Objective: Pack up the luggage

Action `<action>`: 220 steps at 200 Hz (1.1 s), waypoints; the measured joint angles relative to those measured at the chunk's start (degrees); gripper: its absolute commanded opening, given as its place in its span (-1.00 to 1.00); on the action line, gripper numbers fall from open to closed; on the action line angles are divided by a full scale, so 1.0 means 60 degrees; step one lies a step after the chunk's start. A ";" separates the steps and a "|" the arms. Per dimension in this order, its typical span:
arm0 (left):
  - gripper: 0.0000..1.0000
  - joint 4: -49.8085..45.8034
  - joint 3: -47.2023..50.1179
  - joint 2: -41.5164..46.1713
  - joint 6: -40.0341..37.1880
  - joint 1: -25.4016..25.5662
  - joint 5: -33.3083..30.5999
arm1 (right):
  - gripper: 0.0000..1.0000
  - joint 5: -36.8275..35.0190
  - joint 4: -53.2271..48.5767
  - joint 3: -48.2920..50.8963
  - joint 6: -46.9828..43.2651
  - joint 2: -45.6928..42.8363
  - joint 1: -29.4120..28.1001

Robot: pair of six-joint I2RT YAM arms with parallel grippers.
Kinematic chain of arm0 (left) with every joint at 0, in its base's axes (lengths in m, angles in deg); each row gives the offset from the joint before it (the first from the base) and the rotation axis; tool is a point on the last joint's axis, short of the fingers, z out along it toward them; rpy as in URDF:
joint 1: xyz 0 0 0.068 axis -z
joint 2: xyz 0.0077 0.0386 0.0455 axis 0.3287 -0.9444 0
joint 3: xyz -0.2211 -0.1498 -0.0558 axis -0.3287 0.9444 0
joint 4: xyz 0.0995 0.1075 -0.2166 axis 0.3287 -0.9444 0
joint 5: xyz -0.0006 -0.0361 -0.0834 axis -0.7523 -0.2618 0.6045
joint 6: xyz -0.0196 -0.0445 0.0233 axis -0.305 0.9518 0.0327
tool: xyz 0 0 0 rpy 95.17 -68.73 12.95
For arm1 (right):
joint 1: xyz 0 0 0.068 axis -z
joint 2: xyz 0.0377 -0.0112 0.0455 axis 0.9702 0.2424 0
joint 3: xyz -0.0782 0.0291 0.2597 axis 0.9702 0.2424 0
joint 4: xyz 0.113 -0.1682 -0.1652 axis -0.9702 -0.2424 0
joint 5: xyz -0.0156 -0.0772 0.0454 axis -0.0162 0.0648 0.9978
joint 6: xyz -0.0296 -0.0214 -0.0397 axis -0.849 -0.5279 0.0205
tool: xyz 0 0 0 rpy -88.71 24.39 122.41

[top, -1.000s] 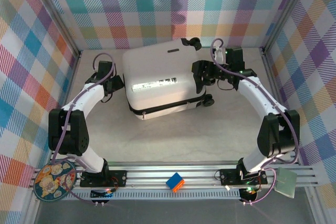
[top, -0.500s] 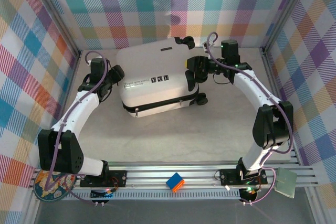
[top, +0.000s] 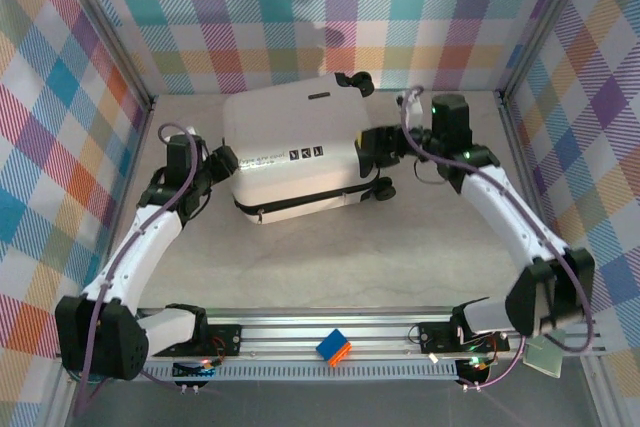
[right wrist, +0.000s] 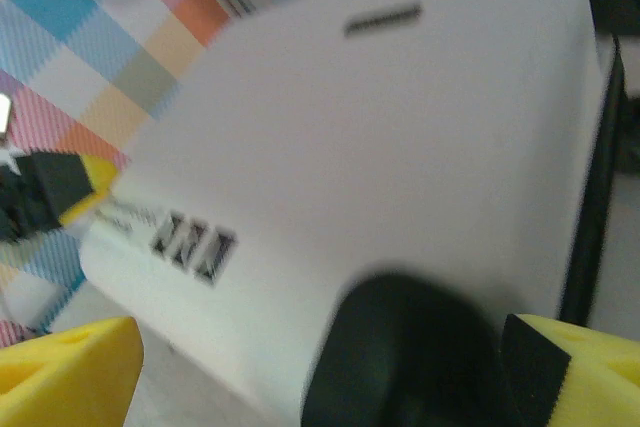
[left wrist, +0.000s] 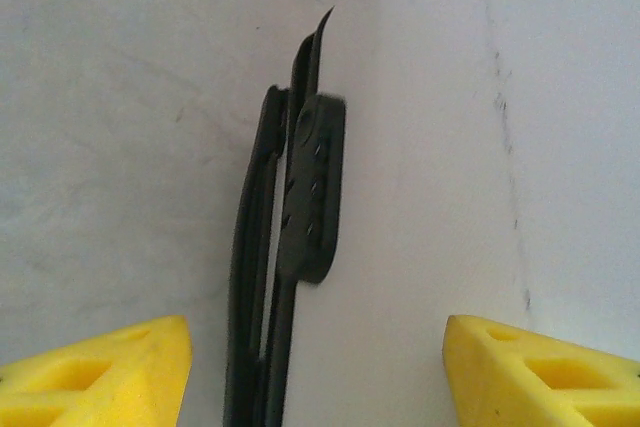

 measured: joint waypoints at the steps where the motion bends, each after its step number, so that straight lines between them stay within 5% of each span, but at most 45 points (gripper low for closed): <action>1: 0.35 -0.0018 0.0007 0.0022 0.0000 0.0000 -0.0004 | 0.79 -0.0022 0.0015 0.0069 0.0000 -0.0047 -0.0015; 49: 0.35 -0.0678 0.0040 0.1217 -0.0069 0.0583 -0.0073 | 0.47 -0.2357 0.1483 0.3810 0.0317 -0.2226 -0.2233; 91: 0.35 -0.1067 -0.0940 0.0965 -0.0302 0.1749 -0.0117 | 0.31 -0.4419 0.3515 0.6269 0.0809 -0.1719 -0.3439; 168: 0.37 -0.1060 -0.3464 -0.1443 -0.0947 0.3854 -0.0018 | 0.05 -0.6528 0.6998 0.6543 0.0739 0.0685 -0.4641; 220: 0.39 -0.0933 -0.5705 -0.3428 -0.1220 0.4379 0.0539 | -0.18 -0.7100 0.8164 0.6186 0.0703 0.1902 -0.4725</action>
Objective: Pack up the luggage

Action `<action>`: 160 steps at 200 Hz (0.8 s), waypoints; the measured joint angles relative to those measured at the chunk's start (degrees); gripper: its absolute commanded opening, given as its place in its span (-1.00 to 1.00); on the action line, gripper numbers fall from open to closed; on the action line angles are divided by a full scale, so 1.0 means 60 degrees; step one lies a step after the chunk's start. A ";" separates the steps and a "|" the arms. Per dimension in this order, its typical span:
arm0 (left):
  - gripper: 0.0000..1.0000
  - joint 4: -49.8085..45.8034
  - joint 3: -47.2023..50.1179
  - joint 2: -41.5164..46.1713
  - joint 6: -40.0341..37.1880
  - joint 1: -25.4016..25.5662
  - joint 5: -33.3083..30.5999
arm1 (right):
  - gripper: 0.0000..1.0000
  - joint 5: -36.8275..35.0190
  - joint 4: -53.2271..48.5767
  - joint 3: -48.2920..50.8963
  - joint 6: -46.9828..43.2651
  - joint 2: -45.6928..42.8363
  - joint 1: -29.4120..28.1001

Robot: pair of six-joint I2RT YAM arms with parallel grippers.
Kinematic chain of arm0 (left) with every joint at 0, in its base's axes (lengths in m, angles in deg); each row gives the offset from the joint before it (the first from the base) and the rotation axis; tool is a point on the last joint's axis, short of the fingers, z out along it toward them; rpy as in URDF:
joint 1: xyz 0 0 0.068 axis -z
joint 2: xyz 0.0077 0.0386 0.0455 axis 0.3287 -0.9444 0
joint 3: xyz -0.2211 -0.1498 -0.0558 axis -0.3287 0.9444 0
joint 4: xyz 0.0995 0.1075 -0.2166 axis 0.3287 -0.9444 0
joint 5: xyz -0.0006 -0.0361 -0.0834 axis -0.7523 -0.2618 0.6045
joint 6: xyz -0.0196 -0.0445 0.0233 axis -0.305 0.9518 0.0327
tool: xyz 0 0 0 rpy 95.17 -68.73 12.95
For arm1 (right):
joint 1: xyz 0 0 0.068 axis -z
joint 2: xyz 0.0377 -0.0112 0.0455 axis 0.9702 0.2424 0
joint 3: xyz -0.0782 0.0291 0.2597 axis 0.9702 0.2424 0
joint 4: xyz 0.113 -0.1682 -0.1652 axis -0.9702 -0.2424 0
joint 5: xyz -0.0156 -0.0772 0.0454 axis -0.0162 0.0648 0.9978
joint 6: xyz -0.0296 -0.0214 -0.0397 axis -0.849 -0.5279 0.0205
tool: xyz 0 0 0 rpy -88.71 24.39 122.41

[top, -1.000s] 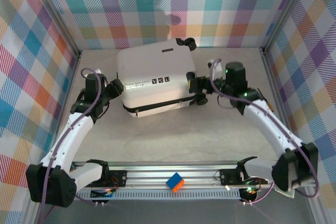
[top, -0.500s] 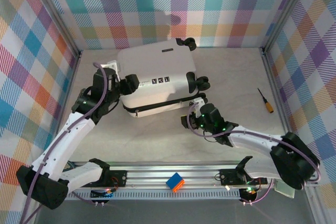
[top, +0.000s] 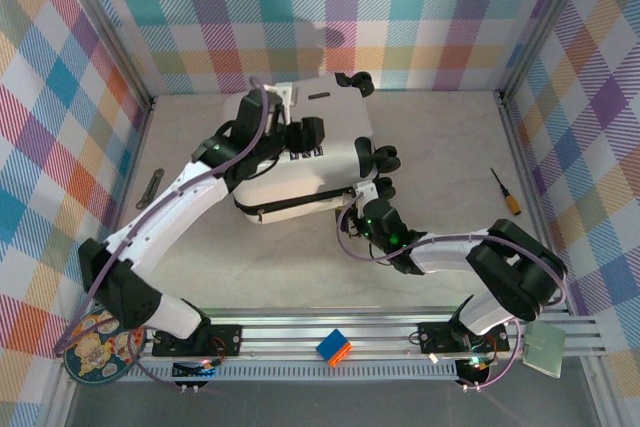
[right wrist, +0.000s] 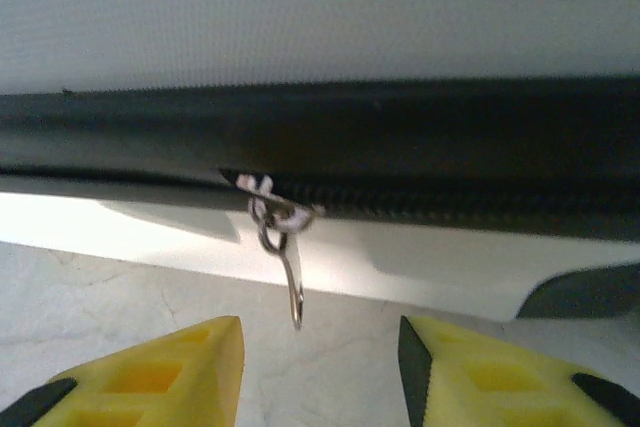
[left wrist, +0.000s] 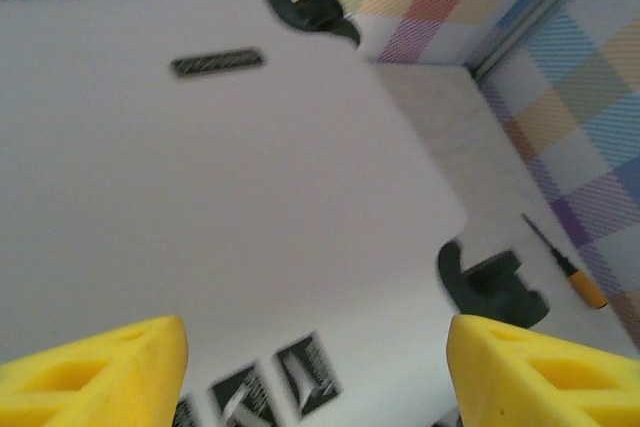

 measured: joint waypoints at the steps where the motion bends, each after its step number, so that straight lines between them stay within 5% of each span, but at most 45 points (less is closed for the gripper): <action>1: 0.39 0.0000 -0.0036 -0.0025 0.0000 0.0004 0.0011 | -0.19 -0.0004 0.0011 -0.0004 0.0004 0.0011 -0.0004; 28: 0.39 0.0226 -0.1209 -0.1089 0.0004 0.0193 0.0448 | -0.70 -0.0211 0.0546 -0.0036 0.0000 0.0375 -0.0113; 55: 0.39 0.0572 -0.2269 -0.2244 0.0044 0.0477 0.1038 | -0.99 -0.0382 0.0801 -0.0033 0.0036 0.0463 -0.0164; 160: 0.39 0.2040 -0.6703 -0.7023 0.1297 0.1530 0.3493 | -1.00 -0.0506 0.1020 0.0127 -0.0127 0.0459 -0.0229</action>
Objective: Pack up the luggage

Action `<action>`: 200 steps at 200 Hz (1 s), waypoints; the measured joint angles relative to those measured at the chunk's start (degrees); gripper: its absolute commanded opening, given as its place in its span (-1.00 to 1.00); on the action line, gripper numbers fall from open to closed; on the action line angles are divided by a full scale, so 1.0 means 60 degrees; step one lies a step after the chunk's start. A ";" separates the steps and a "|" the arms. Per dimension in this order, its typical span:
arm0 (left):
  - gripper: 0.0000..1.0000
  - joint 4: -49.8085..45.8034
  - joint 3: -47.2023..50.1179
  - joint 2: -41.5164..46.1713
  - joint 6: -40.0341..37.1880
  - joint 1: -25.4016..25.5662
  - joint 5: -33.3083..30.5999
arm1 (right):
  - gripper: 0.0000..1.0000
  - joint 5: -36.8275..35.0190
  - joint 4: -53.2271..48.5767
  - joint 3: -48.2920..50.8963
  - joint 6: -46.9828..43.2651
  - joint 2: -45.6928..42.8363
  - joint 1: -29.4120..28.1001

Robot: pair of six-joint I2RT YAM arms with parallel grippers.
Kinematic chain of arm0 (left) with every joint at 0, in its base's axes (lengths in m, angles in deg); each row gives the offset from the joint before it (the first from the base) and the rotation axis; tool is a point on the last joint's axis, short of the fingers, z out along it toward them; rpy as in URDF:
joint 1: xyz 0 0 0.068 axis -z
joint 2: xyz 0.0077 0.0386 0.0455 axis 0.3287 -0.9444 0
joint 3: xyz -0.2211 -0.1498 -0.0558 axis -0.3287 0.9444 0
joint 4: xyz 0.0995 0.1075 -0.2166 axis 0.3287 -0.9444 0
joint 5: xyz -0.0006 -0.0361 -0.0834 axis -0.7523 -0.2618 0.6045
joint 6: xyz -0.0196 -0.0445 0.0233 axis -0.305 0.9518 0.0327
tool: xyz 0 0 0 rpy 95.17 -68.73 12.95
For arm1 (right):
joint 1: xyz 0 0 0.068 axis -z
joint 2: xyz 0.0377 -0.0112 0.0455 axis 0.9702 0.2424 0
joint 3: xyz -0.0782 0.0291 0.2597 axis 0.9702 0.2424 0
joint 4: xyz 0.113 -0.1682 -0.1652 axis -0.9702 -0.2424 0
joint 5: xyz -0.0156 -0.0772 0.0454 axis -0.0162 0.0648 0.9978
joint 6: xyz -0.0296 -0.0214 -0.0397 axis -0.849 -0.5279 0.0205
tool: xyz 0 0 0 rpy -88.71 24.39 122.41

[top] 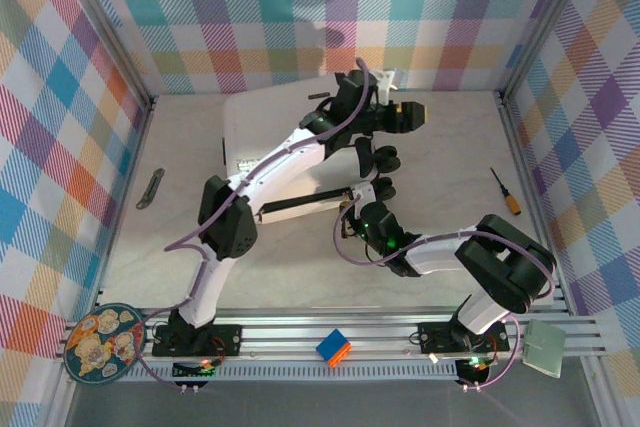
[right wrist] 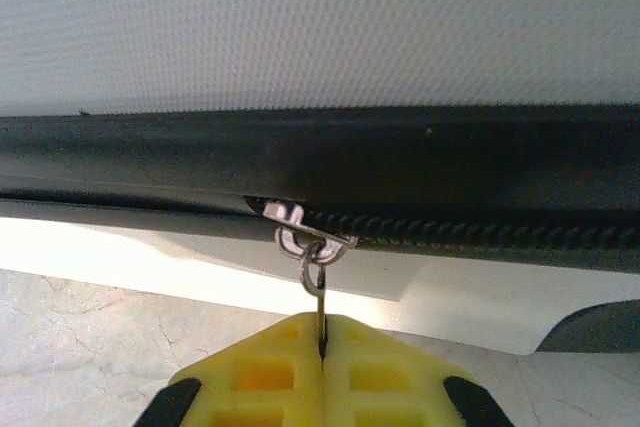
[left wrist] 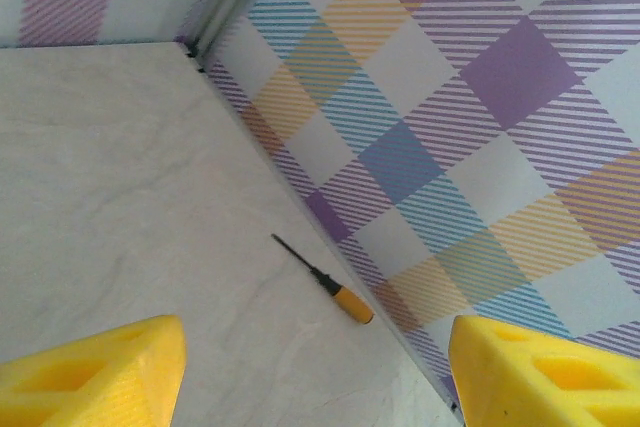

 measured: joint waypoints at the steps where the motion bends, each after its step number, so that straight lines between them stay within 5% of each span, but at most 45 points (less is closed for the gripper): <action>1: 0.39 -0.0051 -0.0095 -0.0055 0.0004 0.0022 0.0000 | -1.00 -0.0004 0.0004 0.0004 -0.0007 -0.0004 0.0000; 33: 0.38 -0.1679 -0.1548 -0.0725 -0.0273 0.0404 -0.0761 | -1.00 -0.0066 0.0011 0.0076 -0.0066 -0.0124 -0.0018; 89: 0.37 -0.3679 -0.1832 -0.0729 -0.0867 0.0667 -0.1599 | -1.00 -0.0164 0.0007 0.0076 -0.0124 -0.0124 -0.0044; 200: 0.33 -0.4204 -0.1235 -0.0685 -0.1821 0.0896 -0.3781 | -1.00 -0.0623 -0.0565 0.0131 -0.0120 -0.0565 0.0069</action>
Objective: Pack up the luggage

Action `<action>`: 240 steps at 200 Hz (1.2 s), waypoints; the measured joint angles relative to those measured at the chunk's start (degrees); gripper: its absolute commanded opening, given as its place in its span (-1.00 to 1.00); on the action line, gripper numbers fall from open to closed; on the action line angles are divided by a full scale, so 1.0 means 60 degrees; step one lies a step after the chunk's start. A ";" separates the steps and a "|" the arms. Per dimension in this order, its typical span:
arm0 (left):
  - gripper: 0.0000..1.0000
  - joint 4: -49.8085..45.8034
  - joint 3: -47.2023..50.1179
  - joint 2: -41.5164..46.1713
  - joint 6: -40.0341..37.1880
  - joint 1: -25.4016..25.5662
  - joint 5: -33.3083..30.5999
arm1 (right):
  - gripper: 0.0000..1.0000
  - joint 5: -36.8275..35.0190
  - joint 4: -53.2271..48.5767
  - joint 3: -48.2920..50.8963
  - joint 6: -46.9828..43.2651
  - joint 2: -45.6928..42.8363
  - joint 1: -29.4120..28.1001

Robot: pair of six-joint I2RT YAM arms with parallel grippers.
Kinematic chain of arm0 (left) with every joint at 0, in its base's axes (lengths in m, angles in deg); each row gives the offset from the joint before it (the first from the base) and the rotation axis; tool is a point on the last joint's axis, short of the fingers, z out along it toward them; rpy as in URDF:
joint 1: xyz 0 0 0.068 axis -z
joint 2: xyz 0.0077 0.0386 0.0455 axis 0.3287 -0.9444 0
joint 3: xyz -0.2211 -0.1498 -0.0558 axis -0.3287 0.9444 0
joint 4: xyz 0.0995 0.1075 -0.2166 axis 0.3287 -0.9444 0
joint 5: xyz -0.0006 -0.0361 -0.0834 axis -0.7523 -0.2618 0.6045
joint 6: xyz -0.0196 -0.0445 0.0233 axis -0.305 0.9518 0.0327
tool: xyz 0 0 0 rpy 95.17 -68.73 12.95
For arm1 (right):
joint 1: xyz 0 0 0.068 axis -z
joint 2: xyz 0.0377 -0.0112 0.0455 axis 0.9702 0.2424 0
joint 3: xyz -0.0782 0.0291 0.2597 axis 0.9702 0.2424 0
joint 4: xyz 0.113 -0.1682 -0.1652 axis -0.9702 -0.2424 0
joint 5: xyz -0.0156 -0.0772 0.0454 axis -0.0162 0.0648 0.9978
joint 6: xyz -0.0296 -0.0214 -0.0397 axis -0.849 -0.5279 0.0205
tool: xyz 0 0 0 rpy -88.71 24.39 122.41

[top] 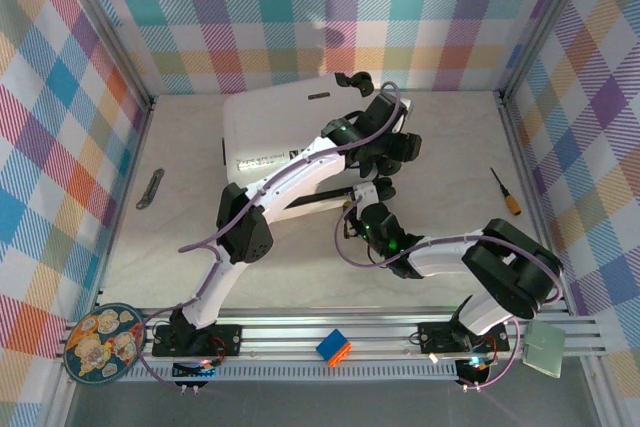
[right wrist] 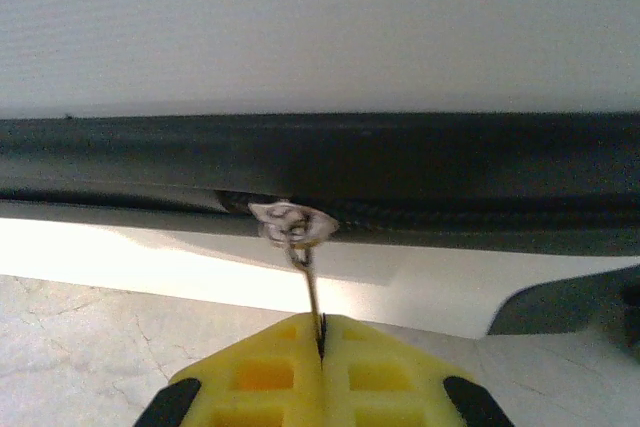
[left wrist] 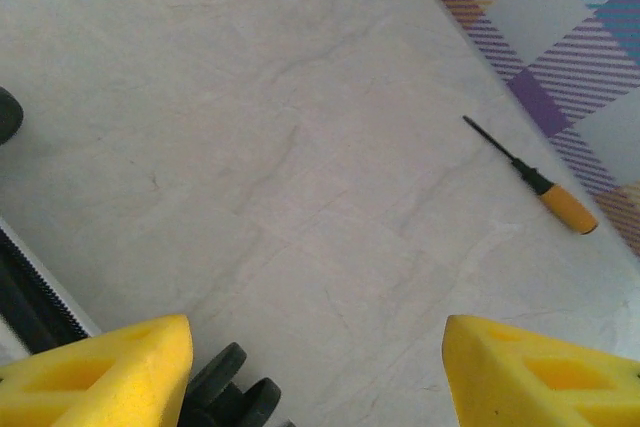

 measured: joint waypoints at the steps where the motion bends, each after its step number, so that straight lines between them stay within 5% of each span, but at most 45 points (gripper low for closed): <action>1: 0.33 0.0000 0.0007 0.0000 0.0000 0.0000 -0.0015 | -1.00 0.0000 -0.0018 0.0004 0.0000 -0.0015 0.0007; 148: 0.31 0.0903 0.2925 0.1861 -0.0149 0.0004 -0.0433 | -1.00 -0.0240 -0.1049 0.0630 -0.0084 -0.1617 0.2412; 199: 0.32 0.0896 0.3552 0.2448 -0.0113 -0.0076 -0.0437 | -1.00 0.1443 0.0280 0.1738 -0.0583 -0.1792 0.2368; 240: 0.32 0.0903 0.3778 0.2929 -0.0098 -0.0076 -0.0444 | -0.58 0.2342 0.1169 0.2350 -0.0994 -0.1814 0.1785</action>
